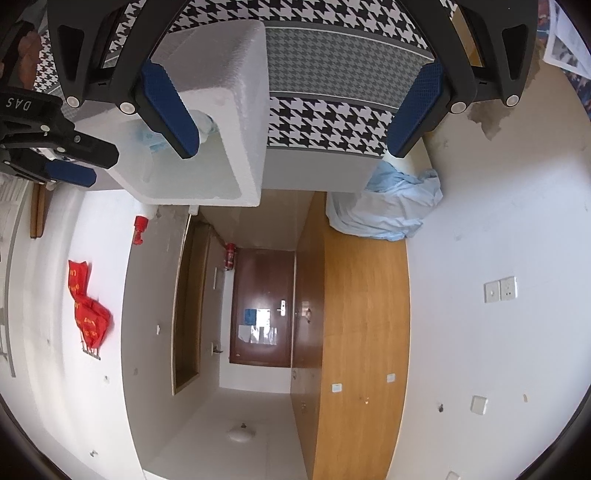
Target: Organize soft objects
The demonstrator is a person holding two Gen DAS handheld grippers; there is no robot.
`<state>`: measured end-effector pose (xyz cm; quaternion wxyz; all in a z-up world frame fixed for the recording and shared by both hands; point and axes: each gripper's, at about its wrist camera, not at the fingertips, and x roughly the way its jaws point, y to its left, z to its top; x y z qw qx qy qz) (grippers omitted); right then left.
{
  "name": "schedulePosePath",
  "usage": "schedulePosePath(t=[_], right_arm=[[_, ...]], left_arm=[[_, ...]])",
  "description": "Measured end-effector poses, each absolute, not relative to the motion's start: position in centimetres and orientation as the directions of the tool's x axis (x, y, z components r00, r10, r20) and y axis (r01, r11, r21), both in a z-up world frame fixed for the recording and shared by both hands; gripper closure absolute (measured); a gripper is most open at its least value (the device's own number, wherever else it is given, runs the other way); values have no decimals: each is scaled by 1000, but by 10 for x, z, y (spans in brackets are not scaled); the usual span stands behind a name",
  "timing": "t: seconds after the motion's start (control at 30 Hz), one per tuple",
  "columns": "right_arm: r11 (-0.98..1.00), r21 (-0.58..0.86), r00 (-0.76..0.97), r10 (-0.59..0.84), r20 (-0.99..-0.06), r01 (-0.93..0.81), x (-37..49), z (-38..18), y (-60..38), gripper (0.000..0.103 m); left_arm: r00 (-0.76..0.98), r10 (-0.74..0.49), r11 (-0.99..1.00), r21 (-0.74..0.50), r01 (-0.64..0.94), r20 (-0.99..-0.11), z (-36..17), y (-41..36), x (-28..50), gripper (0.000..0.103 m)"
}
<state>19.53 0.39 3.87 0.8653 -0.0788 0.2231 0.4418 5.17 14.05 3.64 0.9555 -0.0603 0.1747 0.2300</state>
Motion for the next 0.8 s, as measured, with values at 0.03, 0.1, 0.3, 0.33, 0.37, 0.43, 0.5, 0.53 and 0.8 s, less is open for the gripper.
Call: schedulePosePath(t=[0.03,0.1,0.3,0.33,0.37,0.43,0.5,0.53,0.8], right_arm=[[598,65,511,732,-450,-799,194,40,0,31],[600,72,515,736,-440,-797,193,42,-6,23],[622,57,549,727,-411,-781,183,46,-26,18],[623,61,550,728,-408,-780,181,47,-29,16],[625,64,552,729,-404,-778,180,47,-32,12],[633,69,563,727,-393,-771,178,47,-39,6],[641,75,572,726,-383,-764,175,49,-47,4],[642,76,573,726,-381,-763,175,50,-50,4],[644,53,587,725,-360,-763,158,54,-68,4]], left_arm=[[835,415,889,-37,-457,-361,36,138,51,1],[842,401,895,-43,-444,-360,37,134,49,1],[857,381,906,-42,-421,-347,41,116,43,1],[859,379,908,-43,-418,-345,42,114,43,1],[863,371,911,-46,-410,-343,43,110,41,1],[867,366,914,-47,-404,-337,44,106,39,1],[871,362,916,-43,-398,-333,45,100,37,1],[871,362,917,-41,-397,-333,45,98,36,1],[881,355,923,-32,-383,-312,48,80,27,1]])
